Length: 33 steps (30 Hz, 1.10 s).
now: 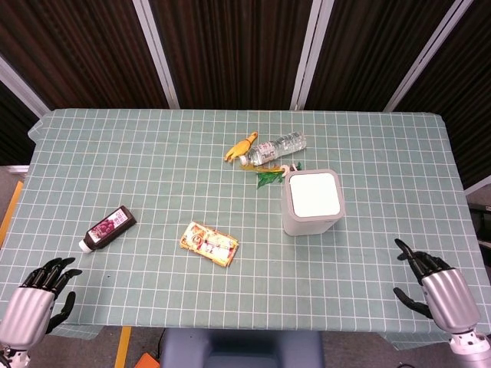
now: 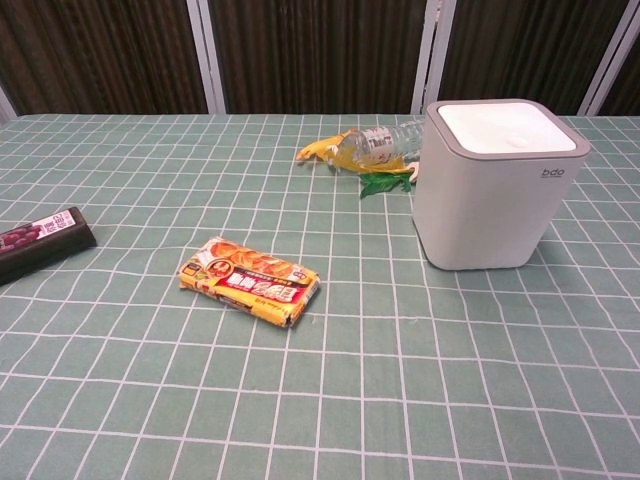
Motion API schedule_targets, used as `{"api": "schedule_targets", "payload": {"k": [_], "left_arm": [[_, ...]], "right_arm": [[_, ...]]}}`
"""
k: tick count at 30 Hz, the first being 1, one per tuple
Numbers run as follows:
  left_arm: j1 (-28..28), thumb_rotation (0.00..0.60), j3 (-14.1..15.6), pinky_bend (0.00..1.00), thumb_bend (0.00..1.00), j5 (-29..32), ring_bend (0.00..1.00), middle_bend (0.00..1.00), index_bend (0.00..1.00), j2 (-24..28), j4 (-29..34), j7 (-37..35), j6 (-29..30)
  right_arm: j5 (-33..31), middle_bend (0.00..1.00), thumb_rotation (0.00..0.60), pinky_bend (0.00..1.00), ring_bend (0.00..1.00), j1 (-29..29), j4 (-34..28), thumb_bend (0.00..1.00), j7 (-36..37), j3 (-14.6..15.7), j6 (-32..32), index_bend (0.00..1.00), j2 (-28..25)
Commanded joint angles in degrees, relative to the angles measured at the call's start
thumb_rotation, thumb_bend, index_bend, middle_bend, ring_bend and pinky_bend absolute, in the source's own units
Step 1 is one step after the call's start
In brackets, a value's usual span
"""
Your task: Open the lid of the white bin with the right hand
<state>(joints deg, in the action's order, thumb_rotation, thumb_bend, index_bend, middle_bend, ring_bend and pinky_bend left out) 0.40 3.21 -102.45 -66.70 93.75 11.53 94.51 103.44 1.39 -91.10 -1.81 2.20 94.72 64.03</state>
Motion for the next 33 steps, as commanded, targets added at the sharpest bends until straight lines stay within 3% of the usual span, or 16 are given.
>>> {"api": "schedule_targets", "payload": {"k": [1,8,13,19,33], "left_arm": [[0.0,0.6,0.0,0.33,0.5,0.1,0.18,0.21,0.32,0.1,0.1,-0.1,-0.1],[0.1,0.6,-0.1,0.33,0.5,-0.1,0.18,0.21,0.32,0.3,0.1,-0.4,0.5],[0.1,0.6,0.0,0.33,0.5,-0.2,0.18,0.21,0.32,0.3,0.0,-0.6,0.5],[-0.1,0.6,0.1,0.33,0.5,-0.1,0.18,0.21,0.32,0.3,0.0,-0.5,-0.1],[-0.2,0.6,0.2,0.33,0.5,-0.3,0.18,0.21,0.32,0.4,0.1,-0.8,-0.1]], "right_arm": [[-1.1,0.72,0.6,0.85,0.67,1.5,-6.8,0.69,-9.5,-2.1,-3.1,0.02,-0.7],[-14.9,0.78,0.6,0.87,0.69,7.1,-22.1,0.85,-29.2,-7.3,-16.4,0.04,-2.1],[-26.3,0.81,0.6,0.89,0.71,12.2,-25.7,0.88,-37.0,-11.7,-21.7,0.09,1.4],[-31.5,0.81,0.6,0.89,0.72,17.2,-25.3,0.9,-38.3,-12.8,-27.1,0.11,3.3],[-34.7,0.82,0.6,0.89,0.72,19.7,-22.4,0.9,-37.8,-11.1,-27.7,0.12,4.9]]}}
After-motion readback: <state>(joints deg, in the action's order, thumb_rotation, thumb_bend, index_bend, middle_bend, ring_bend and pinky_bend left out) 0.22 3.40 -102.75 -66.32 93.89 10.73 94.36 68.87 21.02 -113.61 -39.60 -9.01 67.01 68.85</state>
